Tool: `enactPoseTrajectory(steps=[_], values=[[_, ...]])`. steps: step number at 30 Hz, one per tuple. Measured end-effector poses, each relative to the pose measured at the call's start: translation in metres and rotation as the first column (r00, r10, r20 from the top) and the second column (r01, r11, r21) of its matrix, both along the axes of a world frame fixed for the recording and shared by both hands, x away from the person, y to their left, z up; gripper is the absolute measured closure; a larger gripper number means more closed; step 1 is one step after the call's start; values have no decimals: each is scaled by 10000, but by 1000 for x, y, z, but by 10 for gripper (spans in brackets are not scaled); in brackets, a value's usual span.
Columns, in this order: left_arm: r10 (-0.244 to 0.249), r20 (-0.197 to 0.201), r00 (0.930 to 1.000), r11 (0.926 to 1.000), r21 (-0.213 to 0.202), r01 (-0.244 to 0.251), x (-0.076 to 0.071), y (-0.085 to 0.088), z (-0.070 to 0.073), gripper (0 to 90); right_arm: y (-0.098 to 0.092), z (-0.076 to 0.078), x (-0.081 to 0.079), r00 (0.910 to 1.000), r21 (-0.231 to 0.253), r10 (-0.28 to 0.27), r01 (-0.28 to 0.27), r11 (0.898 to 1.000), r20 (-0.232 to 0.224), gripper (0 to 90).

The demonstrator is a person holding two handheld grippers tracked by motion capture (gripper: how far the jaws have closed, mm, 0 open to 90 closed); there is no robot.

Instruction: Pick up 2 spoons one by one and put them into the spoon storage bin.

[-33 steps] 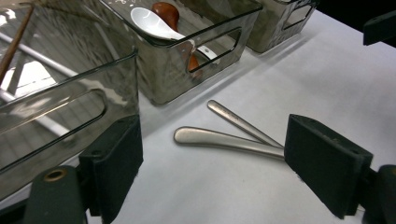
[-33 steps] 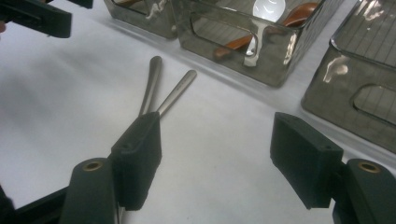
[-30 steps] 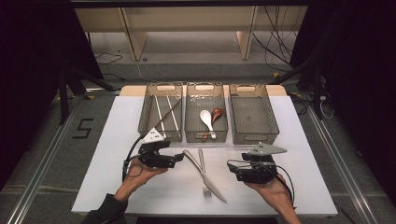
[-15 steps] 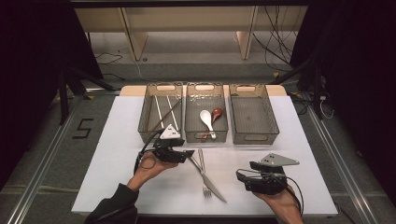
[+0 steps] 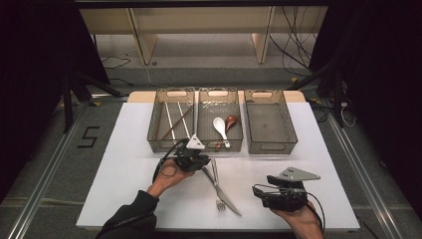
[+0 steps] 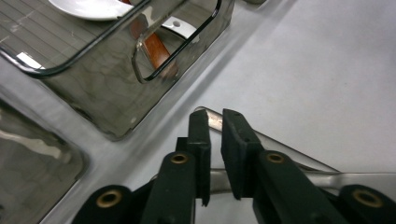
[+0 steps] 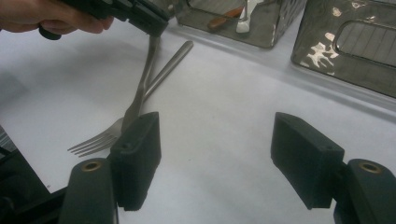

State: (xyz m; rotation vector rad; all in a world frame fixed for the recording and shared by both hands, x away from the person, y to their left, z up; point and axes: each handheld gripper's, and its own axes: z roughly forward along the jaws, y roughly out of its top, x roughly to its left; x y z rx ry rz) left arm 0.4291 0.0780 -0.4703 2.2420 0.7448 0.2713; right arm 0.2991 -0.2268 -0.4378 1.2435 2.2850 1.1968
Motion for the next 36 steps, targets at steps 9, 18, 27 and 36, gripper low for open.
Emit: enactPoseTrajectory(steps=[9, 18, 27, 36], values=[[-63, -411, 9991, 9977, 675, 91, 6, -3, -10, 887, 2, -1, 0, 9999, -29, 88, -89, 10000, -49, 339], [-49, -830, 9965, 9913, 1308, 158, 3, 2, -8, 888, 1, -1, 0, 10000, 15, 40, -40, 10000, -16, 339], [200, -1388, 9901, 9894, 1451, 4, -11, 22, -2, 888, 1, 0, -1, 10000, 10, 21, -21, 10000, -22, 339], [161, -1565, 9875, 9866, 1627, 97, -25, 34, 3, 887, 2, 0, 0, 10000, 3, 63, -63, 10000, -14, 339]])
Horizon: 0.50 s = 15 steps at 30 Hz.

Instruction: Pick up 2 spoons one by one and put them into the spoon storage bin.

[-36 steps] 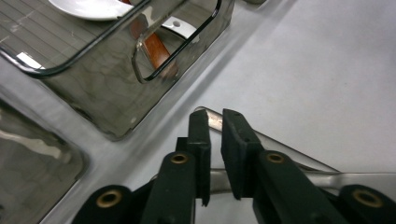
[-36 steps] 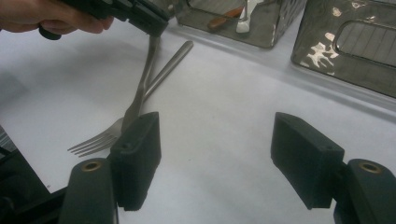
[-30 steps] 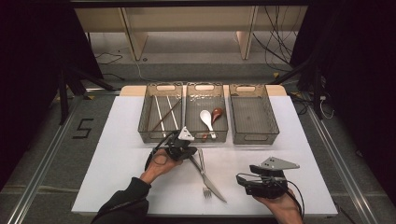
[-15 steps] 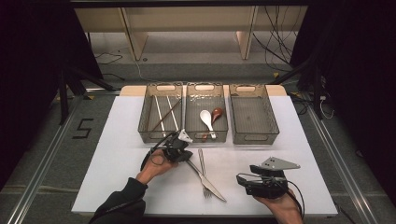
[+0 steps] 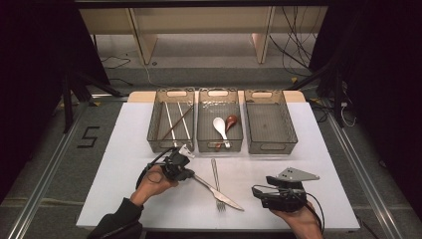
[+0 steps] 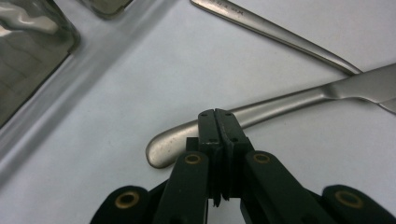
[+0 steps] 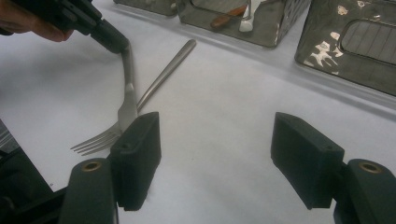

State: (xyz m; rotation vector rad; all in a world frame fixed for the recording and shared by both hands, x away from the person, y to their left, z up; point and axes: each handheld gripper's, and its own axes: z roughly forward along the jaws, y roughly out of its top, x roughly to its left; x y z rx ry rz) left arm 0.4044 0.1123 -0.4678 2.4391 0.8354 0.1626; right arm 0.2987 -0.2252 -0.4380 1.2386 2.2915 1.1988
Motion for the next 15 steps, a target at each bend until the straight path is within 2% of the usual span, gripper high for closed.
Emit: enactPoseTrajectory(steps=[1, 3, 5, 8, 12, 15], values=[[35, 228, 9997, 10000, -16, -35, 1, 0, 1, 887, 1, 0, 0, 10000, -13, 15, -15, 10000, -3, 339], [68, 259, 9996, 9995, -312, -60, 2, -2, 5, 887, 2, 0, 0, 10000, -30, 70, -70, 10000, -7, 339], [-47, 370, 9993, 9995, -319, 59, 3, -4, 8, 887, 2, 0, 0, 10000, -40, 87, -87, 10000, -23, 339], [156, 511, 9986, 9990, -420, -135, 10, -5, 6, 887, 1, -1, 1, 10000, -27, 64, -64, 10000, -68, 339], [468, 348, 9983, 9982, -403, -454, 20, -7, -2, 888, 2, -1, 1, 10000, -20, 68, -68, 10000, -60, 340], [425, 197, 9989, 9989, -224, -420, 21, -8, -8, 888, 1, -1, 1, 10000, -9, 61, -62, 10000, -42, 339]])
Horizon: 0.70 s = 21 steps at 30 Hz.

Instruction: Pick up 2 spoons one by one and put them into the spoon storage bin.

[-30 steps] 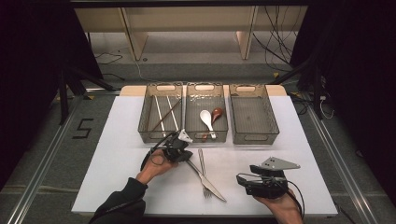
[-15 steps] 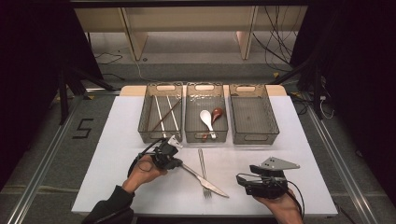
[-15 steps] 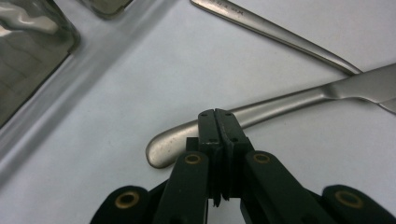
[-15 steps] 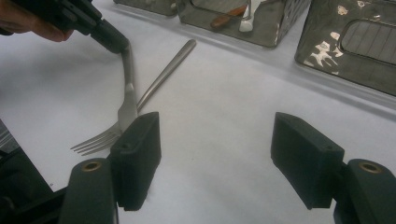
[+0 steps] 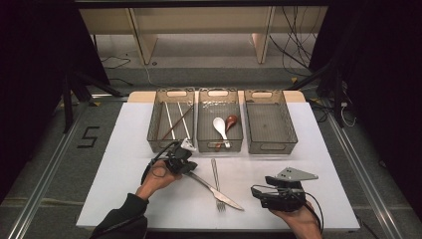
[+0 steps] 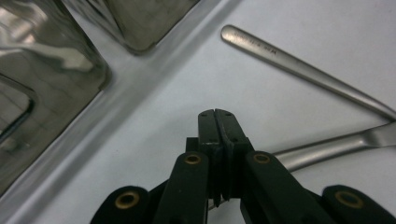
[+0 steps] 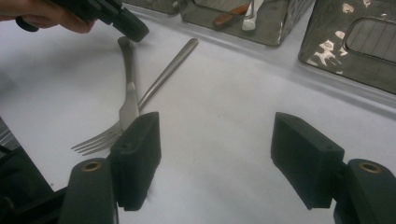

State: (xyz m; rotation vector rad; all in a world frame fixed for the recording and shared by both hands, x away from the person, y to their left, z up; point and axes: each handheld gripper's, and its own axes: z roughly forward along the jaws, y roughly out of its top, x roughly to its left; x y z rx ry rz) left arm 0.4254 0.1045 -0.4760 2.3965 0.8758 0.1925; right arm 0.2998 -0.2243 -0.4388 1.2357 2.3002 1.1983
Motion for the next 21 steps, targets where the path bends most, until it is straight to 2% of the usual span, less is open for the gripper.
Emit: enactPoseTrajectory(steps=[2, 9, 21], values=[[32, -57, 10000, 10000, -23, -32, 0, 1, 0, 888, 0, 0, 0, 10000, 10, -6, 6, 10000, -24, 339], [63, -215, 9997, 9996, 272, -57, -4, 2, 2, 888, -1, 0, 0, 10000, 22, -17, 17, 10000, -7, 339], [-26, -586, 9983, 9948, 1013, 85, -26, 11, 6, 889, -6, -1, 0, 9999, 84, -104, 104, 9999, -5, 339]])
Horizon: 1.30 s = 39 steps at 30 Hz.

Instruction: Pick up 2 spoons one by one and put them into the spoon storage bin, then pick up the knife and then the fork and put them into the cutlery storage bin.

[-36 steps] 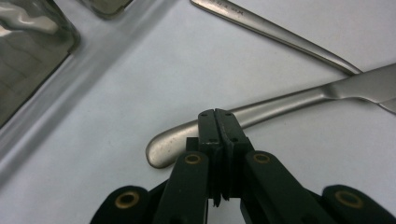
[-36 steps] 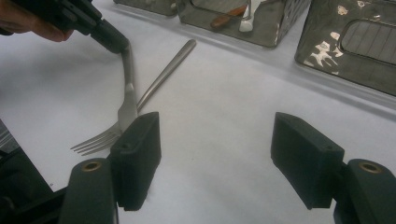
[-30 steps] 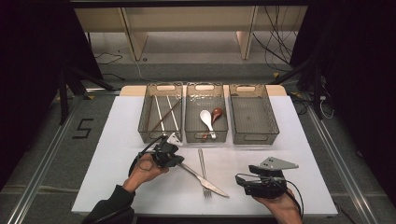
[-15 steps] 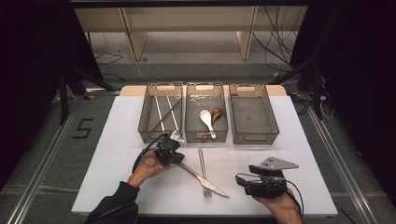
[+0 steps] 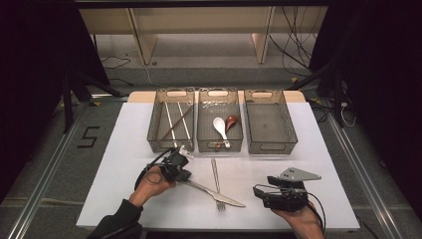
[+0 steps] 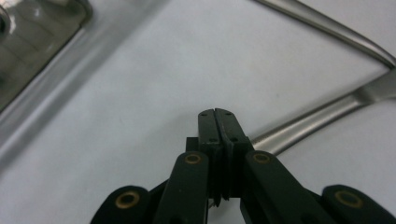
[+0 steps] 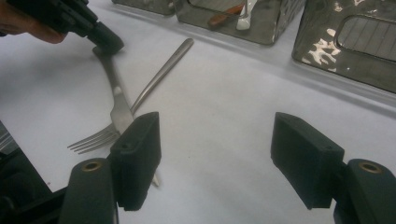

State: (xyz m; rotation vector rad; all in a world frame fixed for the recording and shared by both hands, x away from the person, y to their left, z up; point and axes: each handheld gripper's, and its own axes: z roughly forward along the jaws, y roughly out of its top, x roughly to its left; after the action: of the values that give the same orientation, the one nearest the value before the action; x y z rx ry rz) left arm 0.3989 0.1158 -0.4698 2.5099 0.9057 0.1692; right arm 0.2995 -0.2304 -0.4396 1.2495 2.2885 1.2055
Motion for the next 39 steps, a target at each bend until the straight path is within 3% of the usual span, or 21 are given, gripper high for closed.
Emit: enactPoseTrajectory(steps=[13, 24, 27, 31, 33, 39], values=[[-148, -493, 9987, 9992, 374, 166, -30, 8, 3, 889, 1, 0, 0, 10000, -68, -13, 13, 10000, -38, 339], [-289, -1059, 9940, 9981, 514, 345, -39, 15, 4, 887, 1, -1, 0, 10000, -24, -71, 70, 10000, -38, 339], [-144, -933, 9955, 9989, 430, 185, -38, 15, 6, 799, 1, 0, 0, 10000, -21, -80, 80, 10000, -11, 339], [-87, -618, 9981, 10000, -28, 85, -37, 17, 18, 649, 1, 0, 0, 10000, -31, -80, 80, 10000, -12, 338], [-25, -597, 9982, 10000, -48, 22, -36, 17, 22, 546, 1, 0, 0, 10000, -13, -86, 86, 10000, -26, 338], [-165, -485, 9987, 9998, 81, 169, -36, 15, 27, 370, -1, -1, 0, 9999, 4, -97, 97, 10000, -49, 338]])
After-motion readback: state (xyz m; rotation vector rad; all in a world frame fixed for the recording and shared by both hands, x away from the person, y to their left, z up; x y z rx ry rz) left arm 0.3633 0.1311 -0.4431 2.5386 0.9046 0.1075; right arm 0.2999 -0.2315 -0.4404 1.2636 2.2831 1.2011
